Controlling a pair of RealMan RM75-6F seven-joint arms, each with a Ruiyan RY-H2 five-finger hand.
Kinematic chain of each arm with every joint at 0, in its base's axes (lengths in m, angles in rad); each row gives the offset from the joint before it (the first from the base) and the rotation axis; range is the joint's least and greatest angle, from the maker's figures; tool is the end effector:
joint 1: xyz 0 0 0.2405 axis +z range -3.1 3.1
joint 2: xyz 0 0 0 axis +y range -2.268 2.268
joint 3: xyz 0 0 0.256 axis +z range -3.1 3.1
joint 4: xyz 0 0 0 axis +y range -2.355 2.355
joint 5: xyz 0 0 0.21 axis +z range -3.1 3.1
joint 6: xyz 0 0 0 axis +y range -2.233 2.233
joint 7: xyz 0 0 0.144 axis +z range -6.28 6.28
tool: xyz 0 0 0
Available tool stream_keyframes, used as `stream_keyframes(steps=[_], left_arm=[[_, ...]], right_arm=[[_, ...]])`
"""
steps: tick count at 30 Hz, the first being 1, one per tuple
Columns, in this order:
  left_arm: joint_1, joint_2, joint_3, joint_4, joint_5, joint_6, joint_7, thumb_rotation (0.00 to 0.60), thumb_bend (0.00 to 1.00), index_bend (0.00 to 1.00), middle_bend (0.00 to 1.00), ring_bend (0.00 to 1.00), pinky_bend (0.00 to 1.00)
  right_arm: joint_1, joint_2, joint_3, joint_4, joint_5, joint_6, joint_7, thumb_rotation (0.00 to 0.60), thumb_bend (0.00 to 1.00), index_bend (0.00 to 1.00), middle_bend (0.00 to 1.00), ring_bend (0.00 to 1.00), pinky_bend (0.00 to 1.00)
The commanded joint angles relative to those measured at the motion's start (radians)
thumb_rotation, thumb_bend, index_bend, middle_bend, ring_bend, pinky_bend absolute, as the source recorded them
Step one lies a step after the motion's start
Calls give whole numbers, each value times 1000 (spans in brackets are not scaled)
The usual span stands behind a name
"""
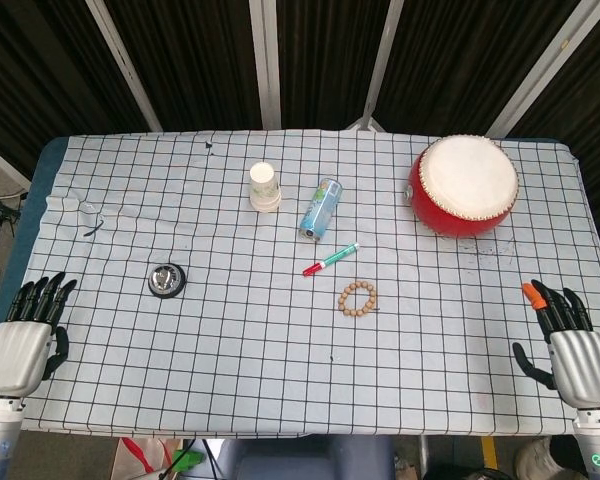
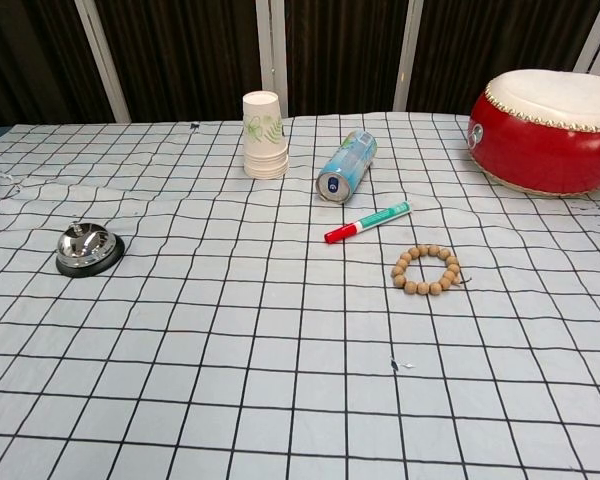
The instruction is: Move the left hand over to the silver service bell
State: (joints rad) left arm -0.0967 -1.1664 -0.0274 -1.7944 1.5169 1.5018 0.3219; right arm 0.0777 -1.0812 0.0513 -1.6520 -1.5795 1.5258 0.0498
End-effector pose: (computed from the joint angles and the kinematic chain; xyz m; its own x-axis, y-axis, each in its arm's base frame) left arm -0.2652 0.1757 0.1300 0.4813 0.0087 0.8765 0.8755 -0.0528 -0.4802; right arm -0.2942 -0.1781 0.1685 0.3499 0.0328 0.9362 -0.9323 -0.0858 0.3514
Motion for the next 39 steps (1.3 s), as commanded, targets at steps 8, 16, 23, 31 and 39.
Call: stream_keyframes(steps=[8,16,23,31,39], left_arm=[[-35,-4,-15,19,-41,-69,-5,600,1000,0,0,0,0],[-137,-80,-72,164,-148,-234,-53,600,1000,0,0,0,0],[-253,-173,-118,275,-210,-362,-6,600,1000,0,0,0,0],[-354,-283,-133,389,-252,-460,47,600,1000,0,0,0,0],[-408,-360,-132,465,-308,-513,125,600,1000,0,0,0,0]], right_arm=[[1,3,2,2,-1,2,18,600,404,46,83,116,40],[2,4,0,0,-8,3,21,600,404,45,83,116,40],[2,3,2,3,4,-4,23,600,403,46,83,116,40],[8,1,1,6,10,-20,22,600,403,45,83,116,40],[9,2,0,5,7,-20,29,600,403,45,83,116,40]])
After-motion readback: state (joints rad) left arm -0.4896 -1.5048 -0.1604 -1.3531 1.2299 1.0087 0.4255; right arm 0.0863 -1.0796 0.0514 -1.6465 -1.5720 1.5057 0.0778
